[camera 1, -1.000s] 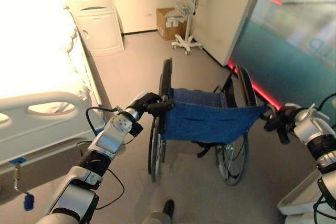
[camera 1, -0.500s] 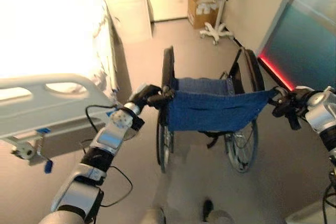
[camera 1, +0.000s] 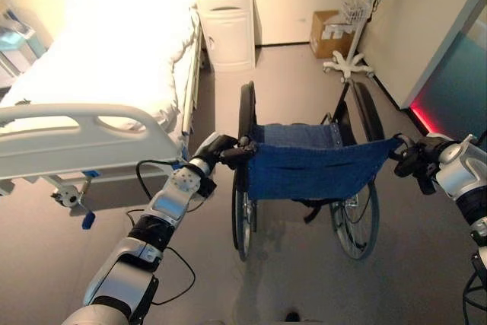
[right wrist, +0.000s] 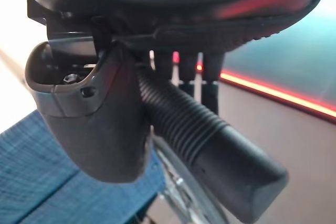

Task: Push the wheelchair next to the bed

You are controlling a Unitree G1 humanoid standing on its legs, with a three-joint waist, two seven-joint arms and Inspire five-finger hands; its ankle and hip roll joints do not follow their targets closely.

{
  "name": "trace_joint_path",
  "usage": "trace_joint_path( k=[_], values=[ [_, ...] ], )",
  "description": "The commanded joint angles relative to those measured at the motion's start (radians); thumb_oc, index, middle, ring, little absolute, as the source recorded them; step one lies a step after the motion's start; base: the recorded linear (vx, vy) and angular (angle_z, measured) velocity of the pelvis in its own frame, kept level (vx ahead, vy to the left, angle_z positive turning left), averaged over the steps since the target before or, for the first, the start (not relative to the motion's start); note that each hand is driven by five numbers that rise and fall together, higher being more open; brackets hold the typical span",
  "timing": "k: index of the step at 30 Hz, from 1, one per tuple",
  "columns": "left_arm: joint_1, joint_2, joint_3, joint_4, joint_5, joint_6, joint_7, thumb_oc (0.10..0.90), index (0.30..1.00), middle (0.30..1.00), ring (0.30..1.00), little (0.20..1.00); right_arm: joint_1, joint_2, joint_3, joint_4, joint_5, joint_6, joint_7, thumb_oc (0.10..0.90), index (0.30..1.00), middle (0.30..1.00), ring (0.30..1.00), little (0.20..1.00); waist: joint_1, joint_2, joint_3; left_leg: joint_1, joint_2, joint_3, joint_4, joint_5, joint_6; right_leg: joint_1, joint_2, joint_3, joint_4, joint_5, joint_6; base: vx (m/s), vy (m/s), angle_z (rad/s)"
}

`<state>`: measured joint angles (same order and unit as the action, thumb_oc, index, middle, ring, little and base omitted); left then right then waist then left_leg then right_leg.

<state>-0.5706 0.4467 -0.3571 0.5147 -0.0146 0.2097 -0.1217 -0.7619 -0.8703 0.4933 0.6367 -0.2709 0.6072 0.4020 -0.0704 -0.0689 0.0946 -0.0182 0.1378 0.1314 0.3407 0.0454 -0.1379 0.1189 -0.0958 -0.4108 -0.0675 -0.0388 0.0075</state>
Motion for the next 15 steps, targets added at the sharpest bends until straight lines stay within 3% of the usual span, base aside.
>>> trace_joint_path(
  k=[1, 4, 8, 9, 10, 12, 15],
  values=[
    [0.029, 0.083, -0.103, 0.026, 0.106, 0.041, 0.094, 0.400, 0.300, 0.300, 0.300, 0.300, -0.056, 0.143, 0.130, -0.081, 0.078, -0.157, -0.061, 0.400, 0.300, 0.300, 0.300, 0.300, 0.092, 0.015, 0.095, 0.000, -0.060, 0.004, -0.160, 0.167, 0.019, -0.034, 0.054, 0.142, 0.076, 0.083, 0.021, 0.28, -0.089, 0.23],
    [0.040, 0.092, -0.100, -0.005, 0.074, 0.067, 0.137, 0.400, 0.300, 0.300, 0.300, 0.300, -0.058, 0.182, 0.125, -0.069, 0.075, -0.164, -0.096, 0.400, 0.300, 0.300, 0.300, 0.300, 0.155, 0.031, 0.138, -0.140, -0.074, 0.012, -0.264, 0.235, 0.017, 0.059, 0.086, 0.198, 0.039, 0.058, 0.018, 0.39, -0.007, -0.02],
    [0.043, 0.112, -0.090, -0.017, 0.069, 0.082, 0.140, 0.400, 0.300, 0.300, 0.300, 0.300, -0.104, 0.209, 0.142, -0.039, 0.085, -0.217, -0.111, 0.400, 0.300, 0.300, 0.300, 0.300, 0.217, 0.044, 0.154, -0.210, -0.081, -0.032, -0.376, 0.308, 0.011, 0.111, 0.092, 0.241, 0.047, 0.031, 0.024, 0.38, 0.087, -0.98],
    [0.038, 0.130, -0.086, -0.023, 0.063, 0.087, 0.125, 0.400, 0.300, 0.300, 0.300, 0.300, -0.118, 0.207, 0.147, -0.034, 0.095, -0.238, -0.112, 0.400, 0.300, 0.300, 0.300, 0.300, 0.224, 0.050, 0.149, -0.201, -0.079, -0.015, -0.377, 0.291, 0.018, 0.122, 0.088, 0.234, 0.066, 0.007, 0.028, 0.44, 0.214, -1.17],
    [0.036, 0.145, -0.082, -0.026, 0.049, 0.097, 0.113, 0.400, 0.300, 0.300, 0.300, 0.300, -0.122, 0.211, 0.153, -0.030, 0.112, -0.261, -0.127, 0.400, 0.300, 0.300, 0.300, 0.300, 0.225, 0.049, 0.139, -0.176, -0.091, 0.006, -0.357, 0.230, 0.042, 0.126, 0.079, 0.233, 0.086, -0.008, 0.035, 0.38, 0.191, -1.08],
    [0.037, 0.156, -0.083, -0.017, 0.029, 0.102, 0.108, 0.400, 0.300, 0.300, 0.300, 0.300, -0.112, 0.229, 0.153, -0.046, 0.111, -0.267, -0.124, 0.400, 0.300, 0.300, 0.300, 0.300, 0.229, 0.039, 0.121, -0.167, -0.119, 0.008, -0.318, 0.161, 0.073, 0.129, 0.060, 0.236, 0.112, -0.008, 0.055, 0.38, 0.175, -0.71],
    [0.060, 0.174, -0.069, -0.027, 0.053, 0.105, 0.081, 0.400, 0.300, 0.300, 0.300, 0.300, -0.041, 0.245, 0.138, -0.072, 0.100, -0.302, -0.136, 0.400, 0.300, 0.300, 0.300, 0.300, 0.251, 0.006, 0.079, -0.123, -0.165, 0.003, -0.315, 0.094, 0.130, 0.129, 0.004, 0.218, 0.179, 0.066, 0.115, 0.47, 0.178, -0.32]
  ],
)
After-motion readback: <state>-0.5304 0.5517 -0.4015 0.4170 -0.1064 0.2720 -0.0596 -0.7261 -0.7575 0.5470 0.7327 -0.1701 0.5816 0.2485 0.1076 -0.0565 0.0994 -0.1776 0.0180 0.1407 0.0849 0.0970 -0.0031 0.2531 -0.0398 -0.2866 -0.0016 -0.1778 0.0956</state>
